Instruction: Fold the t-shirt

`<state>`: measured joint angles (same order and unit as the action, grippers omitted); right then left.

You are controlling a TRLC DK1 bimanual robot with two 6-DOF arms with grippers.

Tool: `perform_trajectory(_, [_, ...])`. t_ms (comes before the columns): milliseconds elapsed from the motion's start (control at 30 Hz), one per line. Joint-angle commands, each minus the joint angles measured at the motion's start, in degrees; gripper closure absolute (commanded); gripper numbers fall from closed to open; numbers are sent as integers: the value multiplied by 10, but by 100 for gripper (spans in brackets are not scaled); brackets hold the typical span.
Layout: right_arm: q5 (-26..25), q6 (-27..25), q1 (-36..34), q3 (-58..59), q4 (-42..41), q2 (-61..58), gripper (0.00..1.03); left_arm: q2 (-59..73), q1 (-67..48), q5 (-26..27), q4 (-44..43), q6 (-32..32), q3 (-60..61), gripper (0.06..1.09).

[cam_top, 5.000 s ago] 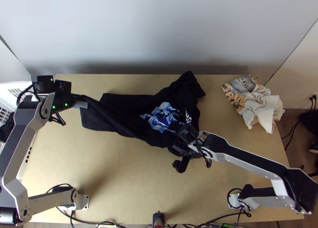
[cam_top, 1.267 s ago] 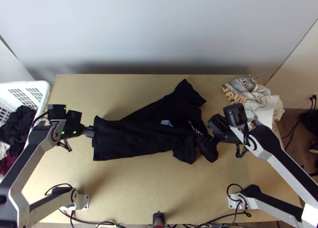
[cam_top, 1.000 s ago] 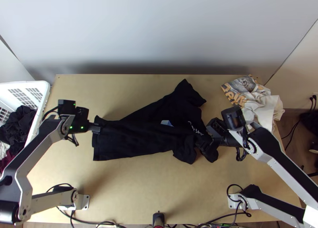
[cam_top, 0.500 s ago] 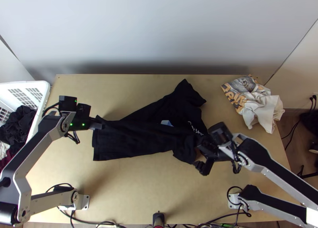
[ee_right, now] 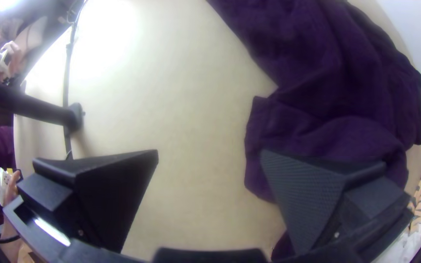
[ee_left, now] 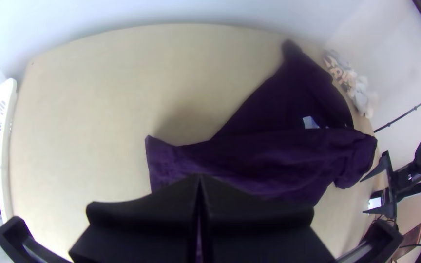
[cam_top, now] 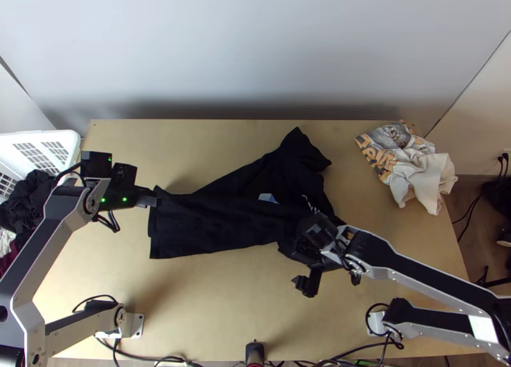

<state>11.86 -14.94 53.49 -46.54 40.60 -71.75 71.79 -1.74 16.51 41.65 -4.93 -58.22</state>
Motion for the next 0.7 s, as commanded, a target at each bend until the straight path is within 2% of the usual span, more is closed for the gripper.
perform_trajectory(0, [-9,6,24,8,-47,-34,5,25,9,-7,-16,-4,10,105])
perform_trajectory(100, [-14,6,24,-3,-49,-45,5,38,17,-23,-30,-3,9,103])
perform_trajectory(200, [-14,8,22,-9,-53,-52,5,40,26,-31,-32,-1,8,72])
perform_trajectory(267, [-14,9,22,-8,-54,-52,5,38,30,-34,-31,-1,13,65])
perform_trajectory(367, [-15,8,20,-7,-55,-54,5,38,31,-39,-30,-3,21,46])
perform_trajectory(667, [-16,9,17,-16,-62,-66,5,75,25,-39,-34,-5,8,45])
